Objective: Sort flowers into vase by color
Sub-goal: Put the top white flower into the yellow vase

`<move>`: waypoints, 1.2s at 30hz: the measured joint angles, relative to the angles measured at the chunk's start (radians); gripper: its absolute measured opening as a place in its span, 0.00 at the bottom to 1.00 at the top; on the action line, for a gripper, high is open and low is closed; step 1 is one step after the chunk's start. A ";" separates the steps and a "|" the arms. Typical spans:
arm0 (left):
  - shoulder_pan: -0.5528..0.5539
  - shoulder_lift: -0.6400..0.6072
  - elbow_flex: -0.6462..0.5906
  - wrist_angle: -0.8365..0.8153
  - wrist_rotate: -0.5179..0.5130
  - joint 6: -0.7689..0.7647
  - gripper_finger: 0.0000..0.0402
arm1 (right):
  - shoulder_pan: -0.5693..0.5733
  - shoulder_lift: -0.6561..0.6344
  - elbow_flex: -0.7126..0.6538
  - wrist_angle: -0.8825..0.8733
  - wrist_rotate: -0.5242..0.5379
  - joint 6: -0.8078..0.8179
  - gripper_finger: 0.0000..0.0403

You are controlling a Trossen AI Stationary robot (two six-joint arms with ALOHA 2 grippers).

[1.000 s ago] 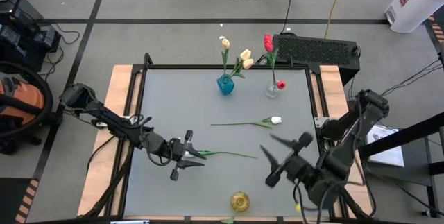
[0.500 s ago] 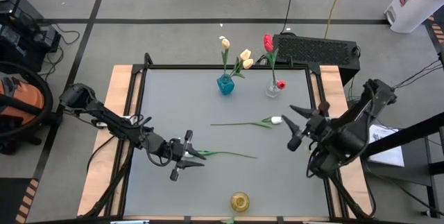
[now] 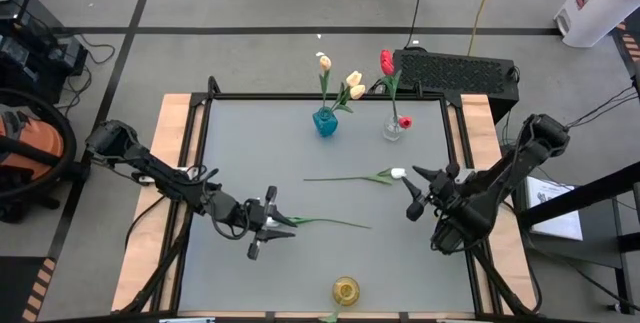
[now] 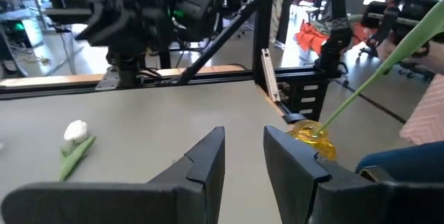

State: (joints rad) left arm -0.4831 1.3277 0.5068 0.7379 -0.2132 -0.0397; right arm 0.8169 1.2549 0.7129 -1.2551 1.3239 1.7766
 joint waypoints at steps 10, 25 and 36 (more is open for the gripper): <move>0.068 0.000 0.000 0.026 -0.281 0.219 0.27 | -0.089 0.000 0.057 0.040 -0.477 -0.588 0.49; 0.245 0.000 0.000 0.065 -0.421 0.230 0.27 | -0.396 0.000 0.118 0.251 -0.649 -1.272 0.49; 0.272 0.000 0.000 0.059 -0.419 0.231 0.27 | -0.647 0.000 0.119 0.487 -0.869 -1.567 0.49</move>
State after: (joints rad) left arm -0.2108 1.3277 0.5068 0.7967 -0.6323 0.1909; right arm 0.1704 1.2549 0.8314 -0.7676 0.4550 0.2101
